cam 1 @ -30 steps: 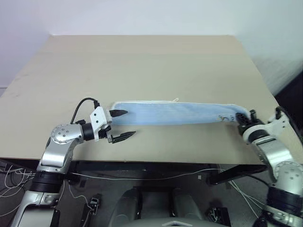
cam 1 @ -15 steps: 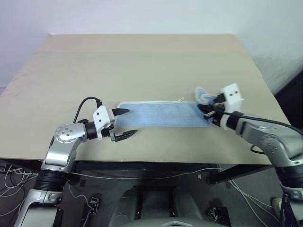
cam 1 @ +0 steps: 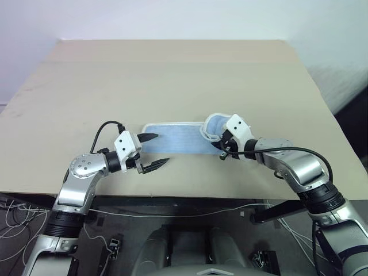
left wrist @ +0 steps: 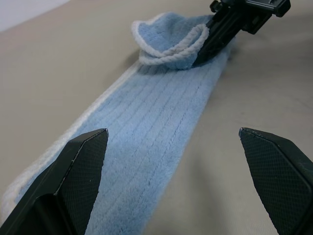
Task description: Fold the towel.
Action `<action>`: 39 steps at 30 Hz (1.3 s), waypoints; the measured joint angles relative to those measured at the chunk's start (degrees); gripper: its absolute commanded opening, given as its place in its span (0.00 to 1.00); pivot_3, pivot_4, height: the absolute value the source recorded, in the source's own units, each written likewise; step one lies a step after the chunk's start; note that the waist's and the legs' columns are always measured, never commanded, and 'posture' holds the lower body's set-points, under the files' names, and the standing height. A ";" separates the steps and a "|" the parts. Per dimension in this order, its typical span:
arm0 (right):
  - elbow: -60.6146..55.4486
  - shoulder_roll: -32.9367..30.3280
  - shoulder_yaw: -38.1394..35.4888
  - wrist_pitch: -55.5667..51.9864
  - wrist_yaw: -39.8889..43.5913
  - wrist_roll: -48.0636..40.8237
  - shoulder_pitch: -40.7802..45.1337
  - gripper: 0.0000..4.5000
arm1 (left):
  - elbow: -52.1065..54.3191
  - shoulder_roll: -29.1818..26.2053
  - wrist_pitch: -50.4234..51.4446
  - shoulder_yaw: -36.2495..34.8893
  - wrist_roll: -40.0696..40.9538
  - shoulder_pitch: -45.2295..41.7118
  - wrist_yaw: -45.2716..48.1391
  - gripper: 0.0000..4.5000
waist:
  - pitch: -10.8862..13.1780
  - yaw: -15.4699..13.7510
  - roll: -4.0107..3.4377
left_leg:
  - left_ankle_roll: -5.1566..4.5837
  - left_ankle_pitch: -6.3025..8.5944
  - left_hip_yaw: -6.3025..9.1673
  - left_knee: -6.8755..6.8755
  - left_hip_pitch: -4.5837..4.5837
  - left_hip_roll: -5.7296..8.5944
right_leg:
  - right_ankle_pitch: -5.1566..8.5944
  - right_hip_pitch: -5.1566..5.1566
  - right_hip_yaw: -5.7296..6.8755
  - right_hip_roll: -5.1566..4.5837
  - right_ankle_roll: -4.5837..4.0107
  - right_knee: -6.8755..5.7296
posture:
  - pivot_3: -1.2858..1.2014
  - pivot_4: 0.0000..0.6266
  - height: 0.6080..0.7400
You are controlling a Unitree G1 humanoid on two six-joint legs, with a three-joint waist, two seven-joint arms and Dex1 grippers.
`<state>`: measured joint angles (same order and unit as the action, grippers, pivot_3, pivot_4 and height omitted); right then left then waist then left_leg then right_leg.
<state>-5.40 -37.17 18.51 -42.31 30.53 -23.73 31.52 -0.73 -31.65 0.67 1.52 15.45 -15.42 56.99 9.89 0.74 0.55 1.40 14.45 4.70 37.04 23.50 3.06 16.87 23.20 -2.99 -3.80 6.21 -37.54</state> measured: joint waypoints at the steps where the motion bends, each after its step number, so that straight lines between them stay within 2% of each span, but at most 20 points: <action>1: -0.07 0.10 -0.18 0.00 0.31 0.32 -0.16 0.01 | 0.21 0.01 0.01 0.00 0.00 0.01 -0.07 1.00 | 0.00 -0.01 0.00 | 0.00 0.00 0.00 0.00 0.00 0.00 | 0.00 0.00 0.00 0.00 0.00 0.00 | 0.52 0.24 1.00; 3: -0.44 0.45 -0.95 -0.20 0.93 1.02 -0.73 0.01 | 0.58 0.01 0.01 0.00 0.00 0.00 -0.23 1.00 | 0.00 -0.01 0.00 | 0.00 0.00 0.00 0.00 0.00 0.00 | 0.00 0.00 0.00 0.00 0.00 0.00 | 0.52 0.24 1.00; 6: -1.82 1.33 -2.10 -1.34 2.09 0.89 -1.51 0.15 | 0.58 0.06 0.04 0.03 0.00 -0.01 -0.29 1.00 | 0.00 -0.01 0.00 | 0.00 0.00 0.00 0.00 0.00 0.00 | 0.00 0.00 0.00 0.00 0.00 0.00 | 0.52 0.24 1.00; 12: -5.98 1.28 -6.18 -2.83 4.06 0.14 -3.46 0.57 | 0.62 0.09 0.05 0.04 0.01 -0.02 -0.33 1.00 | 0.00 -0.04 0.00 | 0.00 0.00 0.00 -0.01 0.00 0.00 | 0.00 0.00 0.00 -0.01 0.00 0.00 | 0.52 0.24 1.00; 16: -9.79 0.80 -14.24 -3.76 5.23 -3.70 -4.50 0.57 | 1.03 0.14 0.53 -0.64 0.59 0.76 -1.31 1.00 | 0.00 -0.07 0.00 | 0.00 0.00 0.00 -0.01 0.00 0.00 | 0.00 -0.02 0.00 -0.02 0.00 0.00 | 0.52 0.24 1.00; 20: -5.79 1.73 -21.54 -3.84 3.39 -5.04 -2.41 0.36 | 2.38 1.22 4.45 -3.42 3.89 3.16 -4.53 1.00 | 0.00 0.16 0.00 | 0.00 0.00 0.01 -0.03 -0.03 -0.01 | -0.01 -0.02 -0.01 -0.01 -0.01 -0.01 | 0.52 0.24 1.00; 24: 0.94 4.41 -21.53 -0.34 3.67 -3.30 -0.92 0.05 | 5.01 2.87 8.95 -5.70 7.02 4.09 -8.35 1.00 | 0.00 0.08 0.00 | 0.00 0.00 0.00 -0.04 -0.03 -0.02 | -0.01 -0.01 -0.01 0.01 -0.01 0.00 | 0.52 0.24 1.00; 25: 3.46 5.57 -20.33 1.96 4.45 -2.14 -0.65 0.00 | 5.78 3.31 10.17 -6.27 7.78 4.33 -9.49 1.00 | 0.00 0.13 0.01 | 0.00 0.00 -0.02 -0.03 -0.03 -0.01 | -0.01 -0.02 -0.01 0.01 -0.01 -0.01 | 0.52 0.24 1.00; 33: 18.56 10.05 -13.98 15.78 9.46 5.36 -3.44 0.00 | 12.93 4.54 17.81 -9.92 12.44 9.48 -16.12 1.00 | 0.00 0.05 0.00 | 0.01 0.00 -0.03 -0.01 -0.03 0.01 | -0.01 -0.02 -0.01 0.05 -0.01 -0.02 | 0.52 0.24 1.00; 39: 18.08 11.25 -14.47 20.10 10.89 6.66 -5.31 0.00 | 19.35 6.80 24.09 -14.49 18.71 14.42 -22.20 1.00 | -0.04 0.07 0.03 | 0.02 0.01 -0.01 -0.02 -0.11 -0.01 | -0.01 -0.09 -0.02 0.02 -0.01 -0.02 | 0.52 0.24 1.00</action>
<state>12.68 -25.92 4.04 -22.21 41.42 -17.07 26.21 18.62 -24.85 24.77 -12.97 34.16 -1.00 34.79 9.85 0.82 0.59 1.42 14.46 4.69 37.02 23.39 3.05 16.85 23.11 -3.01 -3.78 6.20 -37.57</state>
